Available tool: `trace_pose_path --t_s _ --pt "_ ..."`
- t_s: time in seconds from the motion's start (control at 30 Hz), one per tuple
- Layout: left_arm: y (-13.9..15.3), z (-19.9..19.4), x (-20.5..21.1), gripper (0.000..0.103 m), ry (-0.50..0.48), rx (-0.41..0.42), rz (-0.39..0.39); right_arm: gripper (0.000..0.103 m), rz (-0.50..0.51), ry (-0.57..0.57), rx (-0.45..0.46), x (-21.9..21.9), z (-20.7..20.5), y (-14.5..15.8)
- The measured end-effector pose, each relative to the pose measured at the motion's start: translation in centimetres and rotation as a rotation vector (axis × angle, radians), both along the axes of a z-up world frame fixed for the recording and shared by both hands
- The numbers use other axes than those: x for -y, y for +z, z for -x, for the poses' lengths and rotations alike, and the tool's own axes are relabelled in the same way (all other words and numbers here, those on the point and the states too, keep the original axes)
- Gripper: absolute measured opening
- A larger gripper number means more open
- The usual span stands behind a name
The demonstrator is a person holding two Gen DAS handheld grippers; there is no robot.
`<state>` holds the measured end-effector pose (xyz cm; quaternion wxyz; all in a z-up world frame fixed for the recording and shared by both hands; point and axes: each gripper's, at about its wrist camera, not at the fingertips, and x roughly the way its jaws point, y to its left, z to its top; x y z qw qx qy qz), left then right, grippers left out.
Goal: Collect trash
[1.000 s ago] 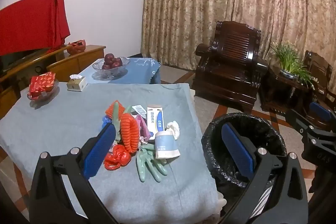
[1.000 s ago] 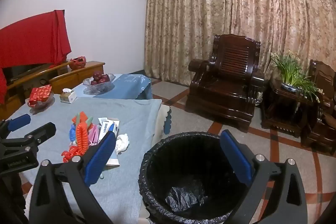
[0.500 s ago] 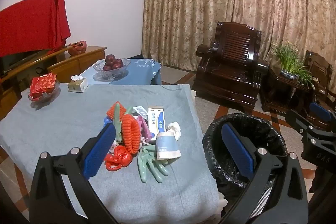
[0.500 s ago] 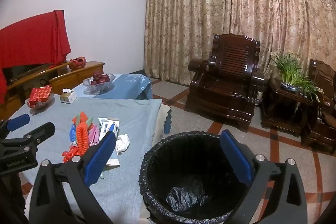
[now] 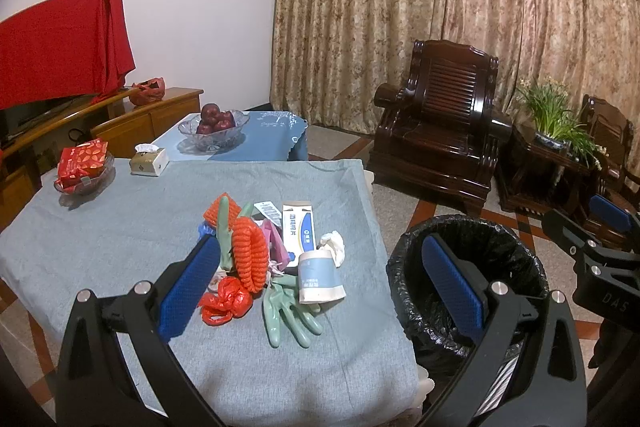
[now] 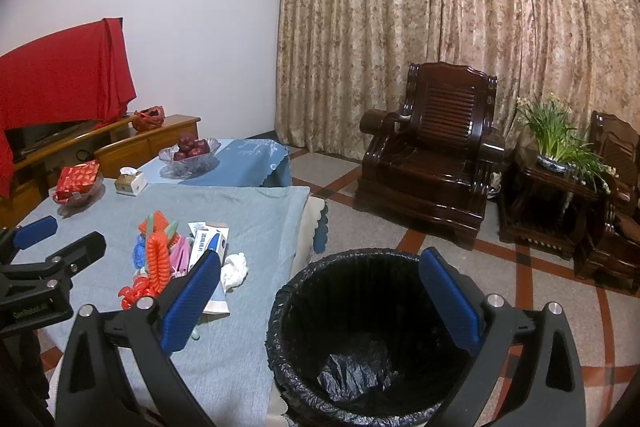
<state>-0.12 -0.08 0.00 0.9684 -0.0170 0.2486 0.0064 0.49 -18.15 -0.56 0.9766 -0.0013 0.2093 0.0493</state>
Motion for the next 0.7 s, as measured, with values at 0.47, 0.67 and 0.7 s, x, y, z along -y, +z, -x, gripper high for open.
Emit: trace_pose_path --t_s 0.47,0.67,0.7 --pt "0.0 -0.5 -0.8 0.098 0.001 -0.001 -0.002 0.097 -0.001 -0.001 -0.003 -0.1 0.2 -0.3" --pt "0.1 -0.3 -1.5 0.098 0.000 -0.002 -0.001 0.097 -0.001 -0.001 -0.004 -0.1 0.2 -0.2" --pt "0.1 -0.3 -1.7 0.098 0.000 -0.003 -0.001 0.097 -0.001 -0.001 -0.004 -0.1 0.1 -0.2"
